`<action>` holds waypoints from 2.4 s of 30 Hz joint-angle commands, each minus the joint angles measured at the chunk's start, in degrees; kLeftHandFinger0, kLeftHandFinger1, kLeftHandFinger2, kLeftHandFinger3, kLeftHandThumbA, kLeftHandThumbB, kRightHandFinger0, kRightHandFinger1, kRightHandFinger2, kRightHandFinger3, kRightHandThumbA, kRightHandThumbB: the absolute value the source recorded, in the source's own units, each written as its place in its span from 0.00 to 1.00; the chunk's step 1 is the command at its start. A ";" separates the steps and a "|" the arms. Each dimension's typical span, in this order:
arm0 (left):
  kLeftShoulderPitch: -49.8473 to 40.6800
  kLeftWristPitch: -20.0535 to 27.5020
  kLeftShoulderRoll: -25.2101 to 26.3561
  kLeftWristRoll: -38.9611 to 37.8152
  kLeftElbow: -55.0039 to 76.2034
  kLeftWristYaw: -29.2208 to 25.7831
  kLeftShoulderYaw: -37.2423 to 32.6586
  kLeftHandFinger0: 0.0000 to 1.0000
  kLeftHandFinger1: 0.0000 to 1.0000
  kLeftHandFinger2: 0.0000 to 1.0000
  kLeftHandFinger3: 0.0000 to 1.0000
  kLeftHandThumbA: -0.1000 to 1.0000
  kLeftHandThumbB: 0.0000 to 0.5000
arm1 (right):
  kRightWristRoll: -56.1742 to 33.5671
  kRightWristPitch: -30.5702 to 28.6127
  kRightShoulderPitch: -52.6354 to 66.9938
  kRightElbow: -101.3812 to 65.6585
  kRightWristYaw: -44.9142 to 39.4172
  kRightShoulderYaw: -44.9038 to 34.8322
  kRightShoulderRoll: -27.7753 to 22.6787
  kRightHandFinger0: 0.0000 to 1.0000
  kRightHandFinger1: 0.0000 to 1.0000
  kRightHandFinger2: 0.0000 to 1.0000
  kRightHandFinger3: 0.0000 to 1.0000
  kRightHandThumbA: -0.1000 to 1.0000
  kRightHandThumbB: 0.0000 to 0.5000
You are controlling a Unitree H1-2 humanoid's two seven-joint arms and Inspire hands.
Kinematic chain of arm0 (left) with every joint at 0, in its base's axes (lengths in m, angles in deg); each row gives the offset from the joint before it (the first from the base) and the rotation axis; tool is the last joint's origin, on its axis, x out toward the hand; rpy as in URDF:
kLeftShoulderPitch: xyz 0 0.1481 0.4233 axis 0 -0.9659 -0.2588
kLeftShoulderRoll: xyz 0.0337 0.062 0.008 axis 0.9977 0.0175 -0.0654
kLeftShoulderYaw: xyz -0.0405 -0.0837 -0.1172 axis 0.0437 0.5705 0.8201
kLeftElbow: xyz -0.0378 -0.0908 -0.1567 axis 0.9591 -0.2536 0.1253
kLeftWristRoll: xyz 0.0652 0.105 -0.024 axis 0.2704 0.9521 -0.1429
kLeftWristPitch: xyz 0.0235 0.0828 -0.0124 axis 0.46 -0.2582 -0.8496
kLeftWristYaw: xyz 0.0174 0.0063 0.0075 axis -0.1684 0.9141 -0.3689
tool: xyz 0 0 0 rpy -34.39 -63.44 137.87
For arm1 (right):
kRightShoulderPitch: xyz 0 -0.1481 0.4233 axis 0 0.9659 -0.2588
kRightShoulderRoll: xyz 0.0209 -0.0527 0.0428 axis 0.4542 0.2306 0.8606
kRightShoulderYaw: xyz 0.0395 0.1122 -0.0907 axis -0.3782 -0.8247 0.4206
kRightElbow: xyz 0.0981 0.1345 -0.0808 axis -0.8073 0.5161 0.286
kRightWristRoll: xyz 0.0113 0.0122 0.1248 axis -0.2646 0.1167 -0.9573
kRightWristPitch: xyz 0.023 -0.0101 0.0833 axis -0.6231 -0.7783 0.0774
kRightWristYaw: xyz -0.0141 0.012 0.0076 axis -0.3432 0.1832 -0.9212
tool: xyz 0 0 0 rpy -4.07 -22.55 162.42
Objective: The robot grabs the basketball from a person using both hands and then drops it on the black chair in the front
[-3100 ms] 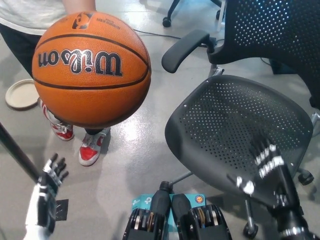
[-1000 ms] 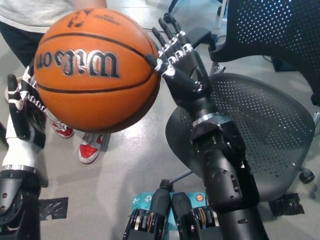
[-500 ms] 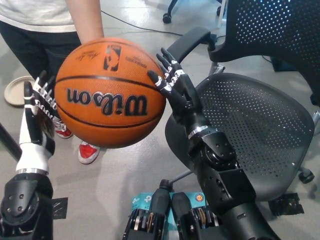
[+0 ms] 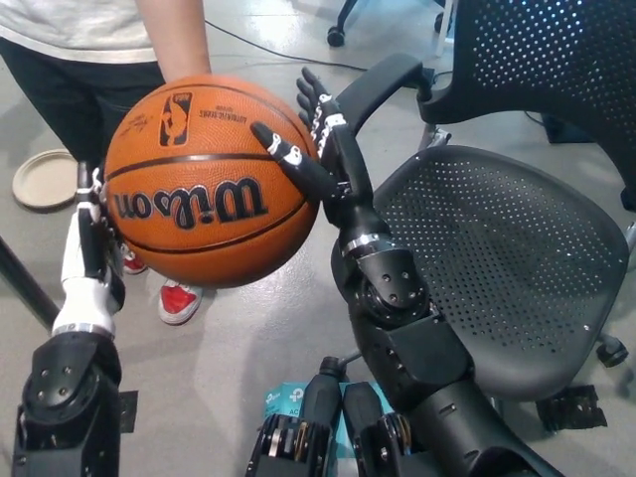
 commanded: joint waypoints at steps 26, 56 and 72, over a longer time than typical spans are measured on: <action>38.49 -11.17 -6.96 0.71 0.82 7.94 -13.91 1.00 1.00 1.00 1.00 1.00 0.43 | 1.22 13.59 -15.25 -25.27 2.45 -6.53 -5.42 1.00 1.00 1.00 1.00 1.00 0.44; 61.08 15.15 -20.97 4.75 -67.56 12.05 -11.94 1.00 1.00 1.00 1.00 1.00 0.48 | -4.18 16.83 -9.87 -8.93 -7.69 -14.27 -26.51 1.00 1.00 1.00 1.00 1.00 0.38; 58.54 17.14 -2.32 6.64 -70.61 11.50 -11.84 1.00 1.00 1.00 1.00 1.00 0.59 | -4.16 20.95 -6.06 -4.21 -12.00 -20.21 -47.56 1.00 1.00 1.00 1.00 1.00 0.53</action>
